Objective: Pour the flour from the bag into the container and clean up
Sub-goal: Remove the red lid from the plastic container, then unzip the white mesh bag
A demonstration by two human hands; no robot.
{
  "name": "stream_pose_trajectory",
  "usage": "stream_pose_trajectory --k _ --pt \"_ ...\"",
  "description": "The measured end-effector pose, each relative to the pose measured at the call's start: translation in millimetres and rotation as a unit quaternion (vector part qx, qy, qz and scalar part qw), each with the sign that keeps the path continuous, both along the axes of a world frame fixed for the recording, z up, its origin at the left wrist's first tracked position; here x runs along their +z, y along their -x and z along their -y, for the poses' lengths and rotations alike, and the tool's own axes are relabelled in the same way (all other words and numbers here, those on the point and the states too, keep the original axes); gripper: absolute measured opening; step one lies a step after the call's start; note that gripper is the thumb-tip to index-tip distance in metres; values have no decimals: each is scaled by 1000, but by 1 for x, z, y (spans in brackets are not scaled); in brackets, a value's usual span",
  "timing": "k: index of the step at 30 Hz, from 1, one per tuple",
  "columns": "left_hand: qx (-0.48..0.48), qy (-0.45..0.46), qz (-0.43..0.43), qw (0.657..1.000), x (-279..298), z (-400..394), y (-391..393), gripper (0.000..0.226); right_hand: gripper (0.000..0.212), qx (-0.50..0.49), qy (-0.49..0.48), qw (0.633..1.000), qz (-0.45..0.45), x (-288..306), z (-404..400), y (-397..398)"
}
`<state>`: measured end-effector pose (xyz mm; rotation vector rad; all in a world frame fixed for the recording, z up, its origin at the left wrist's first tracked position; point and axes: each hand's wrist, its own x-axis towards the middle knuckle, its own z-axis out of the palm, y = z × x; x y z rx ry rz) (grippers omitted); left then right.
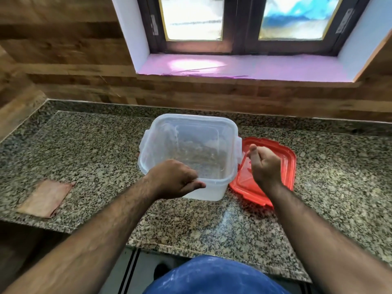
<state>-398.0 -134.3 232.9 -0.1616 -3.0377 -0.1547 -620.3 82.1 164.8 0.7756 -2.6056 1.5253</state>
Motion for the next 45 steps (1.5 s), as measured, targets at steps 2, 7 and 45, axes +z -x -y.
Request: stream_pose_trajectory --k 2,7,45 --pt "6 -1 16 1000 2 -1 2 56 46 -6 42 999 -18 34 23 9" --pt "63 -5 26 998 19 5 -4 69 56 133 -5 982 -136 111 88 38" --pt "504 86 -557 654 533 619 -337 54 58 247 -107 840 -472 637 885 -304"
